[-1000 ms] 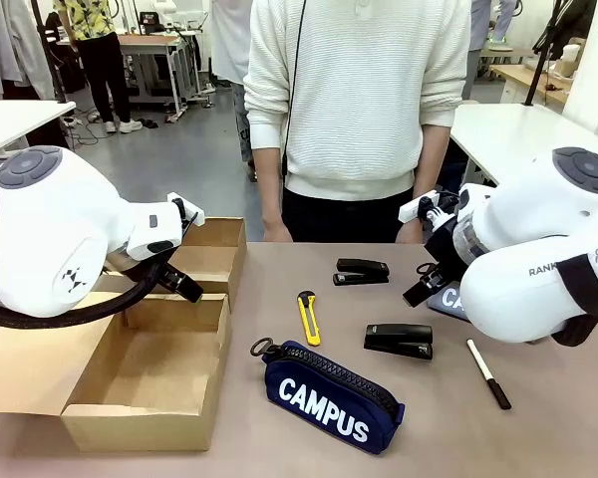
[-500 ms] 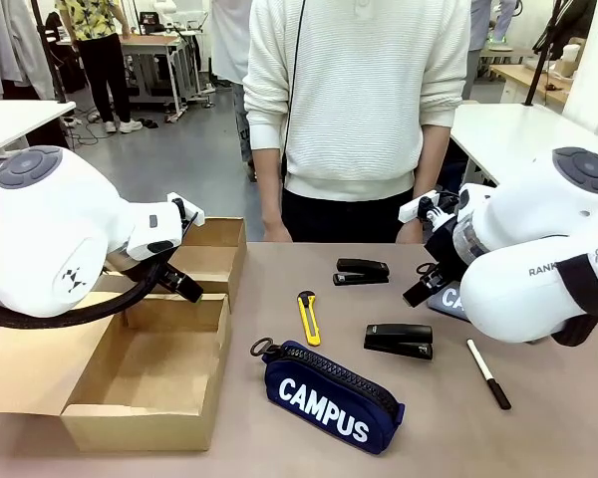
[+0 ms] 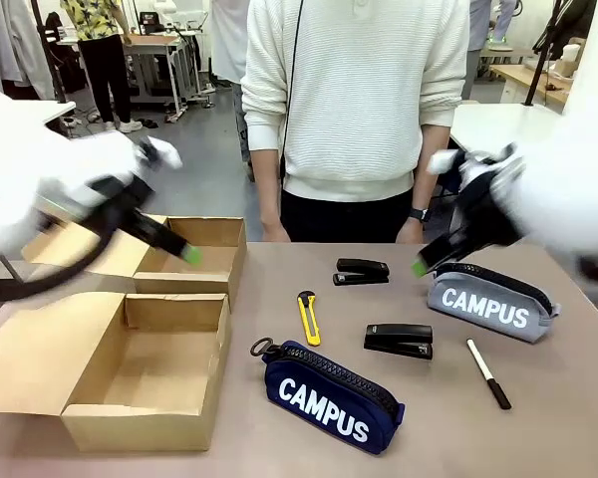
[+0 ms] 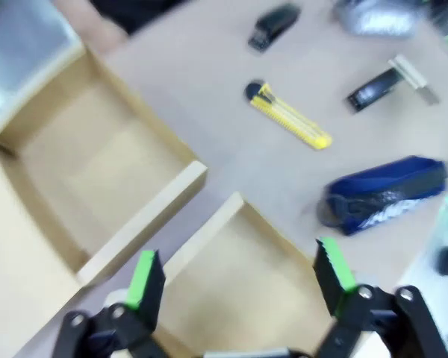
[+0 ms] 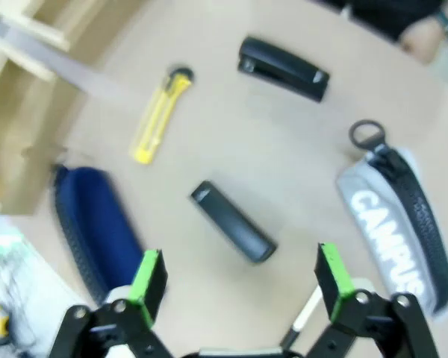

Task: Place items inside the box.
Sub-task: Pick up a Pencil pouch or Stapler and place it inside the Mailer Box closest to the robot.

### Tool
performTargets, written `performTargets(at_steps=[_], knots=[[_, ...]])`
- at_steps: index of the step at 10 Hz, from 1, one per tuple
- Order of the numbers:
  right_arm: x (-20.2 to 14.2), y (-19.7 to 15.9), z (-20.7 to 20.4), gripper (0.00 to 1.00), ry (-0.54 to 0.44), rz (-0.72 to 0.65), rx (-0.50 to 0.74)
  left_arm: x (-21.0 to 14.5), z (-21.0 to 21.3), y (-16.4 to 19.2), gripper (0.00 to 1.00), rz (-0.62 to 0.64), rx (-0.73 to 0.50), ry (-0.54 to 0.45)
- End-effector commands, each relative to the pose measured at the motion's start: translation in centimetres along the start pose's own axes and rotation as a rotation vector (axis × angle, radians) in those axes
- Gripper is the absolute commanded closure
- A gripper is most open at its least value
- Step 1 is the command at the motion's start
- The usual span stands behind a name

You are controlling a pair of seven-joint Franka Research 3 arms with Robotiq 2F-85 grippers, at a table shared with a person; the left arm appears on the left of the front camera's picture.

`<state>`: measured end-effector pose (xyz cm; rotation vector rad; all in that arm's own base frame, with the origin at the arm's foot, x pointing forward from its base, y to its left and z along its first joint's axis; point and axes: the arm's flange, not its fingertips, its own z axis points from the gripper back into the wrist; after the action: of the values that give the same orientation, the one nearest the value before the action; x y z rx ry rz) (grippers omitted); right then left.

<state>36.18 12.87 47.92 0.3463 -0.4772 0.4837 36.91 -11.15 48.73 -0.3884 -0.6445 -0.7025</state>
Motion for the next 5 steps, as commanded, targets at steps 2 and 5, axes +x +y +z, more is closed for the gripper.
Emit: performTargets(at_steps=[2, 5], knots=[[-4.8, -7.6, 13.3, 0.0, -0.185, -0.452, 0.118, -6.3, 10.3, 6.1, 0.0, 0.124, -0.259, -0.116], [-16.4, -17.5, 18.8, 0.0, -0.466, -0.782, 0.273, -15.5, 14.4, 12.3, 0.0, 0.518, -0.317, -0.479]])
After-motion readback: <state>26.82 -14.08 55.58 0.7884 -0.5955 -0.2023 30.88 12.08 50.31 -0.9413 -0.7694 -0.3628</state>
